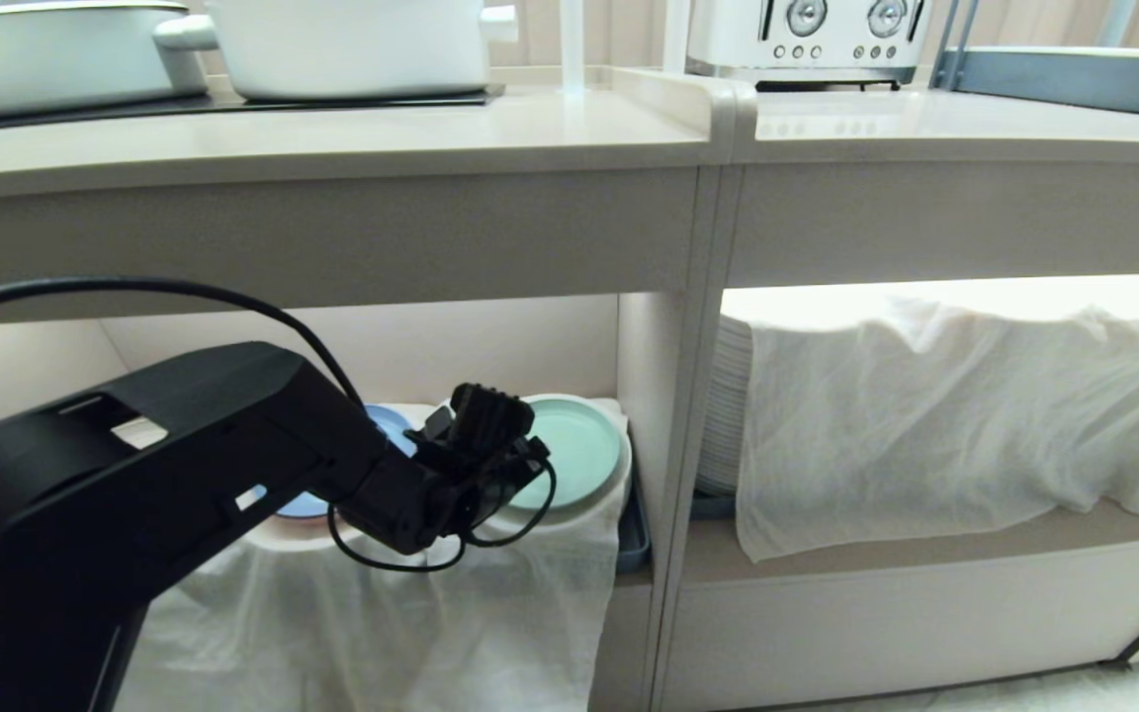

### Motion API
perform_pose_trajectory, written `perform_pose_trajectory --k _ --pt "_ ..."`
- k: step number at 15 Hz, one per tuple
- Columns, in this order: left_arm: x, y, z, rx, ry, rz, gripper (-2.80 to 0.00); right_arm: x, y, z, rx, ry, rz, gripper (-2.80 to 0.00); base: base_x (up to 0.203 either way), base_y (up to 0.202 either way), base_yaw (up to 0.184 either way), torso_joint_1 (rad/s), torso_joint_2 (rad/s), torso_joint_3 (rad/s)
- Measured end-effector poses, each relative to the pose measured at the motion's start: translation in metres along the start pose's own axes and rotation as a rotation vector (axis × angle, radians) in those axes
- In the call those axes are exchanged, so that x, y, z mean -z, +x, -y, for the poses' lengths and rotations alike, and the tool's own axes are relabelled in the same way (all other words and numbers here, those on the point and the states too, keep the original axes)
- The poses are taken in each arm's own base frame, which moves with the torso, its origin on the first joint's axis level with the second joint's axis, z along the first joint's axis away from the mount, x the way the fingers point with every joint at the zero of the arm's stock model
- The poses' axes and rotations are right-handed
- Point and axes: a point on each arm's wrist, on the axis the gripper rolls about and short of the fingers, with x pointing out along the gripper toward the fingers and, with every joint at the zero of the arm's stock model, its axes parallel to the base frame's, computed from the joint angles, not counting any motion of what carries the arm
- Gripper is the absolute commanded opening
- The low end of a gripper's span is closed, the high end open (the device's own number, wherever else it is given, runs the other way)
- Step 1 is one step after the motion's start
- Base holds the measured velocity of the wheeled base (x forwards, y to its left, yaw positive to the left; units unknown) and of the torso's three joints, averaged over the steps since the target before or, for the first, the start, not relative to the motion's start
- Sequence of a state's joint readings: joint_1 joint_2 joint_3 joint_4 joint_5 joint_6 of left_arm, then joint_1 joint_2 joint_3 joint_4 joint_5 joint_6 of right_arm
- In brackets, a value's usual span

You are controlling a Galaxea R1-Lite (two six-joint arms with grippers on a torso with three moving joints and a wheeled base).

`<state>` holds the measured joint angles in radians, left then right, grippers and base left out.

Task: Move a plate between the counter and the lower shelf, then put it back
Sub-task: Pick up the plate in the cupboard

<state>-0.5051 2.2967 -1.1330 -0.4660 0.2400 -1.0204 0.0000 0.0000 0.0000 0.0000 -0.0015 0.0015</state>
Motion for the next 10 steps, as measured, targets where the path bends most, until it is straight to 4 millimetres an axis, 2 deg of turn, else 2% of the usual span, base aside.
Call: perform_pose_trajectory --k 10 --pt "0.0019 0.0044 -0.0078 -0.054 0.086 -0.027 0.00 0.0000 0.0000 0.0000 0.000 0.000 0.000 -2.80 0.000 0.000 0.000 0.000 0.00 0.000"
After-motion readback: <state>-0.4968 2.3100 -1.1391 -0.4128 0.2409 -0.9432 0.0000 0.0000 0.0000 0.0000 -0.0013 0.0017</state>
